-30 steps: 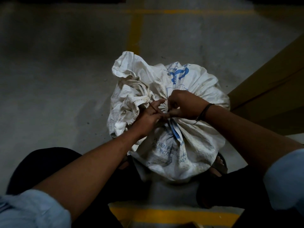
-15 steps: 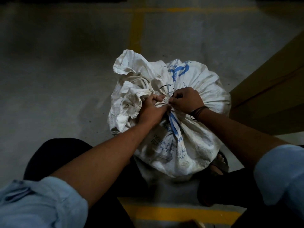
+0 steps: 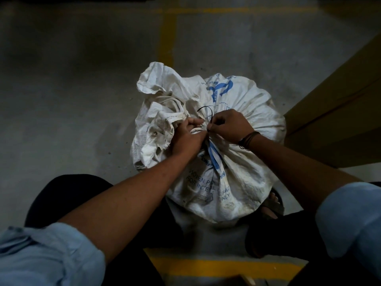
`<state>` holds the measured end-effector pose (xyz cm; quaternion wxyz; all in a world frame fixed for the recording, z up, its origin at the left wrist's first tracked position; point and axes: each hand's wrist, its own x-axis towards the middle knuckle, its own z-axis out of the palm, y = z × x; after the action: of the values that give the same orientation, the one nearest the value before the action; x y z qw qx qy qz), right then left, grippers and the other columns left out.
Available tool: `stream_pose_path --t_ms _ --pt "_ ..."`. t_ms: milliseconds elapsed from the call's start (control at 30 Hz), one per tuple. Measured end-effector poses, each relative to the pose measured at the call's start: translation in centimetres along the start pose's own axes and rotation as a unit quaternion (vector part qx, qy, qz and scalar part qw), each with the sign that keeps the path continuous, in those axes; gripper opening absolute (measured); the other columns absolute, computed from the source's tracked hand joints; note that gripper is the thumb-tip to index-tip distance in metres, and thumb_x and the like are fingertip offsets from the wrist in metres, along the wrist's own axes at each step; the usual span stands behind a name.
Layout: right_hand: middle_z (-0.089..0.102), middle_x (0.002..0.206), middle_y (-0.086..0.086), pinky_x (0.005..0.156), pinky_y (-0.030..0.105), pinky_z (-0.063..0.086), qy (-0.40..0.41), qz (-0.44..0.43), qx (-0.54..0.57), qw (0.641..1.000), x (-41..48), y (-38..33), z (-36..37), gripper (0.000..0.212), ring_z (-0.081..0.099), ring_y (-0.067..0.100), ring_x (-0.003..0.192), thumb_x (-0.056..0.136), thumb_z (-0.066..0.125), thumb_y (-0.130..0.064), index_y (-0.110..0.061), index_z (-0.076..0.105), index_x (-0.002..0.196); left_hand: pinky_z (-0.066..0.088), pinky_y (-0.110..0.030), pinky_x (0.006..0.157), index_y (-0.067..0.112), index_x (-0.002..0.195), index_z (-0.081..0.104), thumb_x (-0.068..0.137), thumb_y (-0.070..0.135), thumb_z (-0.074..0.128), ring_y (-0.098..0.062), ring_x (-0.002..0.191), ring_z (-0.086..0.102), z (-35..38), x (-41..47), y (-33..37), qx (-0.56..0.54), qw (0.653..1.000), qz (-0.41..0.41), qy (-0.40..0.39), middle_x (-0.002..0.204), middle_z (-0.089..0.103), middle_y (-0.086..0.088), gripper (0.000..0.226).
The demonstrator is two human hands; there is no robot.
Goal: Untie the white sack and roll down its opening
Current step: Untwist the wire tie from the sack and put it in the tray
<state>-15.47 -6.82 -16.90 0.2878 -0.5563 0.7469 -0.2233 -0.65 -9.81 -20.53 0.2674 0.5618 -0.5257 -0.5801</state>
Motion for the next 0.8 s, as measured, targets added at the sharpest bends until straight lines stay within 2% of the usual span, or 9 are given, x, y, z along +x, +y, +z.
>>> stream_pose_path --t_ms 67,167,233,333,400,467,600,800 --pt "0.068 0.08 0.006 0.063 0.023 0.038 -0.04 -0.037 -0.028 0.998 -0.1 -0.3 -0.6 0.005 0.06 0.016 0.077 0.078 0.069 -0.012 -0.01 0.074 0.08 0.057 -0.039 0.092 0.027 0.095 0.064 0.08 0.011 0.077 -0.016 0.096 0.071 0.1 -0.2 0.0 -0.011 1.0 0.016 -0.006 0.103 0.076 0.0 0.025" --pt "0.068 0.087 0.015 0.074 0.035 0.048 -0.07 -0.096 -0.06 0.991 -0.3 -0.5 -1.0 0.022 0.062 0.028 0.083 0.071 0.062 -0.001 -0.007 0.073 0.089 0.055 -0.038 0.091 0.032 0.09 0.062 0.072 0.017 0.07 -0.018 0.095 0.07 0.0 -0.2 -0.2 -0.012 0.999 0.04 -0.014 0.102 0.074 -0.003 0.025" --pt "0.064 0.085 0.018 0.073 0.039 0.049 -0.079 -0.123 -0.077 0.986 -0.3 -0.5 -0.9 0.026 0.059 0.031 0.081 0.068 0.057 -0.006 -0.008 0.072 0.089 0.053 -0.037 0.088 0.031 0.09 0.061 0.07 0.017 0.066 -0.017 0.09 0.068 -0.1 -0.2 -0.5 -0.021 0.999 0.044 -0.024 0.099 0.073 -0.003 0.025" --pt "0.057 0.087 0.014 0.07 0.031 0.041 -0.099 -0.135 -0.09 0.982 0.1 -0.3 -0.6 0.033 0.055 0.025 0.08 0.065 0.051 -0.015 -0.015 0.07 0.092 0.05 -0.031 0.081 0.031 0.09 0.059 0.068 0.023 0.065 -0.013 0.082 0.063 -0.1 -0.1 -0.8 -0.016 0.998 0.053 -0.03 0.092 0.069 0.001 0.024" --pt "0.056 0.09 0.011 0.072 0.026 0.037 -0.109 -0.135 -0.092 0.98 0.3 -0.1 -0.7 0.031 0.053 0.021 0.081 0.069 0.055 -0.008 -0.019 0.07 0.094 0.051 -0.03 0.077 0.031 0.094 0.06 0.065 0.035 0.064 -0.014 0.08 0.063 -0.1 0.0 -1.0 0.018 0.998 0.057 -0.021 0.09 0.068 0.004 0.029" --pt "0.057 0.092 0.011 0.074 0.027 0.041 -0.11 -0.143 -0.09 0.979 0.4 0.1 -1.0 0.033 0.052 0.018 0.081 0.071 0.06 -0.002 -0.019 0.072 0.096 0.051 -0.029 0.076 0.029 0.101 0.06 0.063 0.043 0.059 -0.014 0.081 0.062 0.0 0.1 -1.4 0.042 0.997 0.065 -0.027 0.089 0.067 0.005 0.04" --pt "0.056 0.094 0.011 0.076 0.031 0.045 -0.105 -0.158 -0.084 0.978 0.1 0.5 -0.9 0.033 0.053 0.02 0.084 0.072 0.064 -0.003 -0.016 0.069 0.102 0.047 -0.026 0.075 0.027 0.102 0.058 0.071 0.027 0.06 -0.011 0.078 0.06 0.1 0.1 -1.5 0.025 0.996 0.076 -0.044 0.087 0.065 0.007 0.03" --pt "0.053 0.098 0.012 0.077 0.028 0.045 -0.124 -0.163 -0.068 0.976 0.0 0.6 -0.7 0.047 0.054 0.019 0.083 0.075 0.061 0.001 -0.023 0.069 0.114 0.046 -0.02 0.074 0.028 0.103 0.056 0.072 0.029 0.059 0.0 0.075 0.059 -0.1 0.0 -1.7 0.008 0.994 0.089 -0.069 0.087 0.064 0.011 0.031"
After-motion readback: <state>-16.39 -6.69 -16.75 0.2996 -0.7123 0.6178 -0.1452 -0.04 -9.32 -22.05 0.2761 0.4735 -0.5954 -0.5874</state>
